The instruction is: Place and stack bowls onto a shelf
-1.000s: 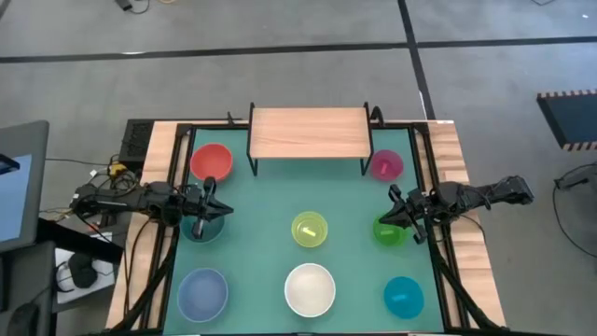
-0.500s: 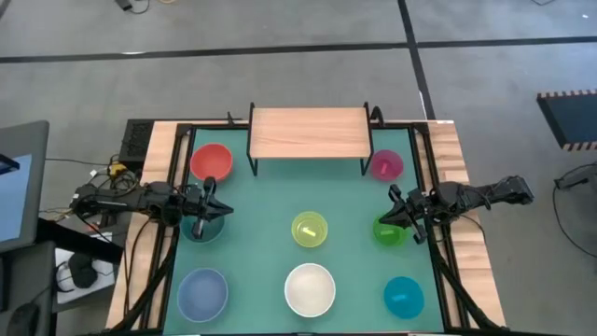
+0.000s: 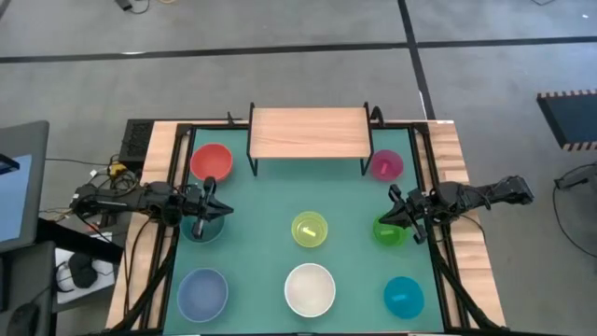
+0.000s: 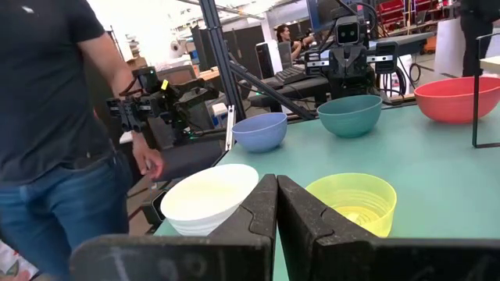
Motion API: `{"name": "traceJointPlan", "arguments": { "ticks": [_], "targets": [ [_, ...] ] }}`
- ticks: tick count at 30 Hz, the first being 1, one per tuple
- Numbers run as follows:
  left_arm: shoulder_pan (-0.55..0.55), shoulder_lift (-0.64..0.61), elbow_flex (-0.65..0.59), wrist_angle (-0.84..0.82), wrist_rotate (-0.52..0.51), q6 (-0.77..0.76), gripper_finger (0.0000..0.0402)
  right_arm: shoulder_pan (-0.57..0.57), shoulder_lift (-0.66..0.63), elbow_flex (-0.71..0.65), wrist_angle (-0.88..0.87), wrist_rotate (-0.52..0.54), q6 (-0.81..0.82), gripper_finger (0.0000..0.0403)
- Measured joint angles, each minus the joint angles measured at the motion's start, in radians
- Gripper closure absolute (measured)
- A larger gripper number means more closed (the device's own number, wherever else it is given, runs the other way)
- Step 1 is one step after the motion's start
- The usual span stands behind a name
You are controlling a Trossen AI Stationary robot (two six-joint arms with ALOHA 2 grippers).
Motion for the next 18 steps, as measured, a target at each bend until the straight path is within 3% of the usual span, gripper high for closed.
{"name": "traceJointPlan", "arguments": {
  "ticks": [18],
  "targets": [
    [0.000, 0.000, 0.000, 0.004, -0.018, 0.038, 0.0401, 0.000, 0.000, 0.000, 0.005, 0.001, -0.025, 0.0364]
  ]
}}
